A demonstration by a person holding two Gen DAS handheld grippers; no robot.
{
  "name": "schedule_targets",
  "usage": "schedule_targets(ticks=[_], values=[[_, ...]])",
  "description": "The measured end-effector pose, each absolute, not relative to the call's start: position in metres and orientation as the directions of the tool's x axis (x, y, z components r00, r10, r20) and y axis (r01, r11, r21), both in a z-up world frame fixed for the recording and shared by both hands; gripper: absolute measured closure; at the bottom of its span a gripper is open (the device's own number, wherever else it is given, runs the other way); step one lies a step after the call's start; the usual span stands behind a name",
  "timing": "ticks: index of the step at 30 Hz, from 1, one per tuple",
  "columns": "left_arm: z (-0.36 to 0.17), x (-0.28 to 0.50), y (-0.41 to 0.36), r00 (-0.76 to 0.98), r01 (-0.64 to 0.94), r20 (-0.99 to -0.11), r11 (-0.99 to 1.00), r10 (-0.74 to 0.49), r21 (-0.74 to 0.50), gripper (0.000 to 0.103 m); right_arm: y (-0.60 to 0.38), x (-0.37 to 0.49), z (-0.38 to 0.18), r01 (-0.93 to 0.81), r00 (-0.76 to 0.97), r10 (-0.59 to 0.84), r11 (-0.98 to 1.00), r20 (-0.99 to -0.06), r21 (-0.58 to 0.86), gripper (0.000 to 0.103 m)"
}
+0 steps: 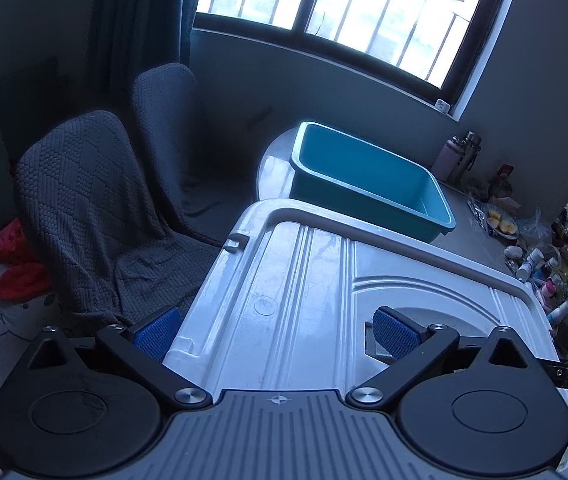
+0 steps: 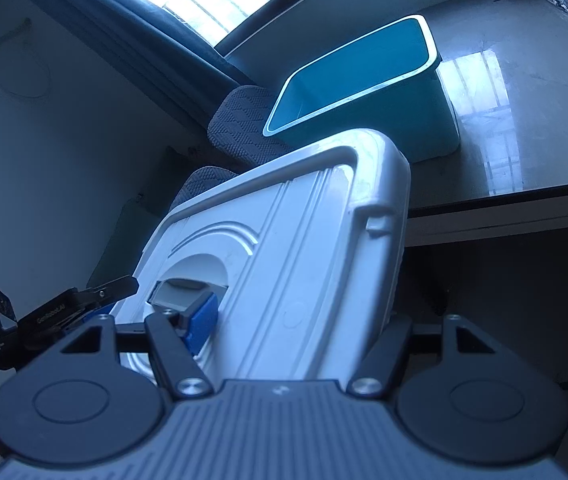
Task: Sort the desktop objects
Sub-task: 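Hold the lid with both grippers and lower it over the tub opening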
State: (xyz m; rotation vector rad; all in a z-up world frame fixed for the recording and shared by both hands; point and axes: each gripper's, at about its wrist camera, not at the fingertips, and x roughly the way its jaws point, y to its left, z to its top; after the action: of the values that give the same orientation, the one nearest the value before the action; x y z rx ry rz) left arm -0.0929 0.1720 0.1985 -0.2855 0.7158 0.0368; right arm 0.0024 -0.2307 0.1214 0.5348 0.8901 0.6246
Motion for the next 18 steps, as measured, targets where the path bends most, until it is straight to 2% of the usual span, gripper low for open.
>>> schedule_targets(ticks=[18], values=[[0.199,-0.001,0.167,0.739,-0.125,-0.671,0.965,-0.066,-0.232,0.001,-0.232,0.071,0.123,-0.264,0.473,0.691,0.703,-0.547,0.660,0.036]])
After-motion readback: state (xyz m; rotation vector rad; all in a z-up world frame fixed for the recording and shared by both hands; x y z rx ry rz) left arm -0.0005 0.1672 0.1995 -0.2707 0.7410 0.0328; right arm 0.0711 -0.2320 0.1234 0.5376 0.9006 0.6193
